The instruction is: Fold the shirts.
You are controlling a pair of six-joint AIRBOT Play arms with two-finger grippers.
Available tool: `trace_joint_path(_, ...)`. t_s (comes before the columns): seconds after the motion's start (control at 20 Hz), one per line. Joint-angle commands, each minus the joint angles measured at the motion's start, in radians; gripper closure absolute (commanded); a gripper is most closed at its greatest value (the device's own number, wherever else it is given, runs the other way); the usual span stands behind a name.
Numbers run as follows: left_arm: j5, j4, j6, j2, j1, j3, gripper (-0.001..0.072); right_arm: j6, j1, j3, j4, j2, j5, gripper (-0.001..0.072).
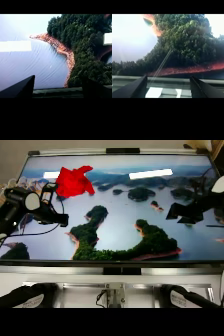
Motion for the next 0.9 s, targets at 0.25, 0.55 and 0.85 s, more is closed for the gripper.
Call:
trace_joint_path(0.25,0.579,-0.014,-0.057,-0.101,0.025,0.016,0.0055,0.039,0.001,-0.001,0.034,0.000,-0.331,0.0082)
trace_joint_path(0.55,0.452,-0.115,-0.071,-0.655,0.270,0.568,0.0053,-0.045,0.001,-0.001,0.189,0.000,-0.401,0.0082)
trace_joint_path(0.85,0.456,-0.438,-0.070,-0.985,0.346,0.835,0.0053,-0.087,0.001,-0.001,0.188,0.000,-0.400,0.0082)
